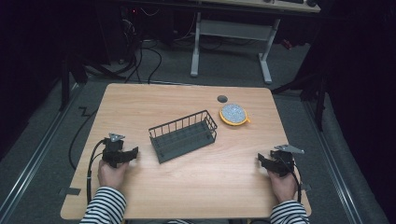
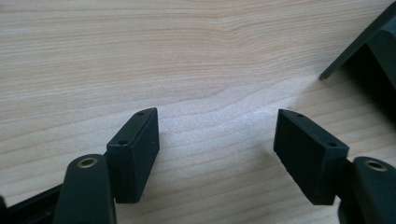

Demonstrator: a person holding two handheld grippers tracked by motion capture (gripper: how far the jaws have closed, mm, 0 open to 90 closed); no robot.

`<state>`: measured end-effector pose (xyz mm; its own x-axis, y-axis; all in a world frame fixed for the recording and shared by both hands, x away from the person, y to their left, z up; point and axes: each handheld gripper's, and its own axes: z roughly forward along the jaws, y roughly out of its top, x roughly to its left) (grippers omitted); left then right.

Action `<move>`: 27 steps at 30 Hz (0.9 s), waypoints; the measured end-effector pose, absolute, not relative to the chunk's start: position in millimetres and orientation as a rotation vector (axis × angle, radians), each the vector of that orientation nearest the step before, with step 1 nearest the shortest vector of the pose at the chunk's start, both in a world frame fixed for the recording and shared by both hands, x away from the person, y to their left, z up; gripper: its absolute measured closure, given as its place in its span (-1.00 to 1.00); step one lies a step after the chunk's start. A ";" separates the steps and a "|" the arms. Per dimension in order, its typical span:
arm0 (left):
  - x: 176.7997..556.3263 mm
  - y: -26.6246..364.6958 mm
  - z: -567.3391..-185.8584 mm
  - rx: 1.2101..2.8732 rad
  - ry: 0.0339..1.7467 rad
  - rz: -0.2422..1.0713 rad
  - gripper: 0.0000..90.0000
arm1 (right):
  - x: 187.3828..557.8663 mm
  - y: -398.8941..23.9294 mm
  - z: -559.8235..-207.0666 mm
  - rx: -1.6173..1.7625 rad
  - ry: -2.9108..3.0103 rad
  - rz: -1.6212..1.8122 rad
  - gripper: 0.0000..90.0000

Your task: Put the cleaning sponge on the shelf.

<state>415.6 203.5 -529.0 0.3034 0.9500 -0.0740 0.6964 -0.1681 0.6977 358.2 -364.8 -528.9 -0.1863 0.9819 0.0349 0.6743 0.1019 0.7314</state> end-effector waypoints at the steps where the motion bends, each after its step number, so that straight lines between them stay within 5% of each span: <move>1: 415.8 203.6 -529.5 1.937 1.454 0.515 -0.31 | 358.8 -364.4 -529.3 1.599 1.922 0.862 -0.13; 27: 412.0 201.9 -536.8 1.935 1.399 0.603 -0.38 | 457.2 -313.9 -473.2 1.627 2.058 0.782 -0.16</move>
<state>412.0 201.9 -536.8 0.3195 0.9475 -0.0146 0.6400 -0.2044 0.7407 457.2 -313.9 -473.2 -0.2411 0.9700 0.0300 0.7453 0.1653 0.6459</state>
